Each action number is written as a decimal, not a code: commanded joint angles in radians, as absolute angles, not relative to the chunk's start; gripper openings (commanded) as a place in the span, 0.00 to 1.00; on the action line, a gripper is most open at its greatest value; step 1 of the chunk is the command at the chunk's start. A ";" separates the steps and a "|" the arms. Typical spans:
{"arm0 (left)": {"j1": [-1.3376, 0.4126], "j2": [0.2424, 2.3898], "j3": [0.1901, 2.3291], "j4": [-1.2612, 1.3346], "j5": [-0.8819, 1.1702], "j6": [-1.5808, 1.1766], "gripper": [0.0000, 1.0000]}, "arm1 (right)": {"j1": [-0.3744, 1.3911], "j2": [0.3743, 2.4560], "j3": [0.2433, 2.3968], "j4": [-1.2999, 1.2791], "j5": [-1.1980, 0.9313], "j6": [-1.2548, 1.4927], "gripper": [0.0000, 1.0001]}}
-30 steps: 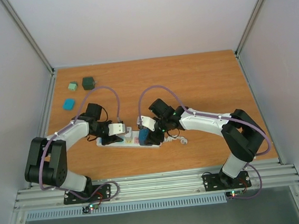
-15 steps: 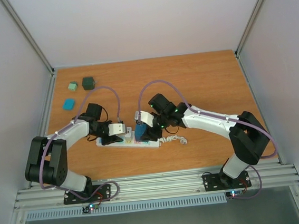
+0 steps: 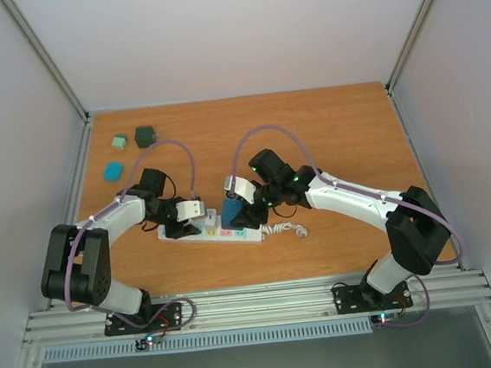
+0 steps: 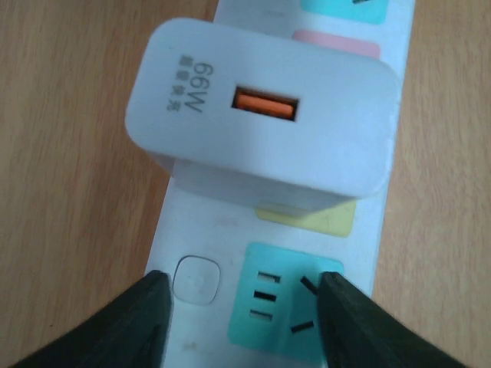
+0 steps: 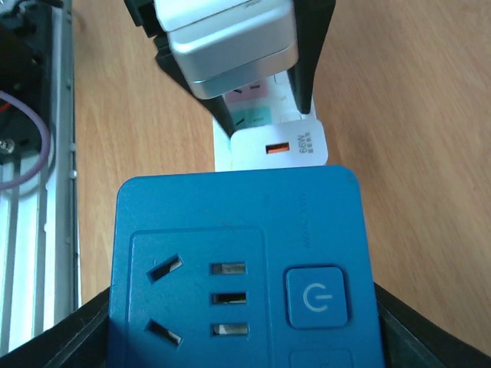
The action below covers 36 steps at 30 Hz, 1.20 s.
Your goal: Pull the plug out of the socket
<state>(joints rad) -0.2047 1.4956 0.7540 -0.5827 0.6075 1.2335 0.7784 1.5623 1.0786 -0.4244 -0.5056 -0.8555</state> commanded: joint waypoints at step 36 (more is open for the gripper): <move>-0.280 1.279 1.045 -0.348 0.626 0.515 1.00 | 0.496 1.756 1.338 -0.141 -0.776 0.067 0.38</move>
<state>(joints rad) -0.2409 1.2587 1.0210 -0.4305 0.6628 0.5789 0.4992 1.7470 1.3033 -0.2169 -0.7353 -0.0624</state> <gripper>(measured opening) 0.996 0.665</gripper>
